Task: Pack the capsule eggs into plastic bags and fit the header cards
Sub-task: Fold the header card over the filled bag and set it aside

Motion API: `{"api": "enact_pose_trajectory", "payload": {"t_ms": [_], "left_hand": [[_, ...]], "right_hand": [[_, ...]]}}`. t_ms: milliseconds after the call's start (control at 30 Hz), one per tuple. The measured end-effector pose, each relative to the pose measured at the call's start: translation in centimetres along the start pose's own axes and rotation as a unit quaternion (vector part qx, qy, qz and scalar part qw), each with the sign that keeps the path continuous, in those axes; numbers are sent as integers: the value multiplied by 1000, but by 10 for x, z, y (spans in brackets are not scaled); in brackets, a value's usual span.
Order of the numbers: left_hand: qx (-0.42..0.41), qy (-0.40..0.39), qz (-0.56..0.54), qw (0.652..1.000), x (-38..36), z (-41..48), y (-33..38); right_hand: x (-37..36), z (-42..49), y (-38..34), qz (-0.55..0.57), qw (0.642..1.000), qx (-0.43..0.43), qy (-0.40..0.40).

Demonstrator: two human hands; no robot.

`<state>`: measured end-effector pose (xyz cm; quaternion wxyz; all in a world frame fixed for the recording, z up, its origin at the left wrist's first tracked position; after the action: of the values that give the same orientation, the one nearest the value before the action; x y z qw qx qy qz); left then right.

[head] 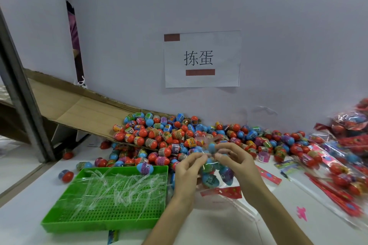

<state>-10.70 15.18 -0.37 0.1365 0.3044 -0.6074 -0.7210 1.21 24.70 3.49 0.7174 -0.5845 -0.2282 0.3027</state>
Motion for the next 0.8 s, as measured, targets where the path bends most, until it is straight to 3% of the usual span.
{"api": "enact_pose_trajectory", "payload": {"t_ms": [400, 800], "left_hand": [[-68, 31, -27, 997, 7, -2, 16], [-5, 54, -110, 992, 12, 0, 1]], "right_hand": [[0, -1, -1, -7, 999, 32, 38], [5, 0, 6, 42, 995, -4, 87]]}}
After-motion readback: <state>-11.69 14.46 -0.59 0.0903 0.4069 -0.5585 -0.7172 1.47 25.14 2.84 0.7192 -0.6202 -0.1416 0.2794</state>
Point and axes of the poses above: each hand's wrist, its own z-axis towards the middle knuckle, its own x-axis out of the back of the hand, y = z × x, the point moved 8 cm from there along z, towards the middle knuckle, and after that the axes turned 5 degrees about -y, right-handed, at the moved point
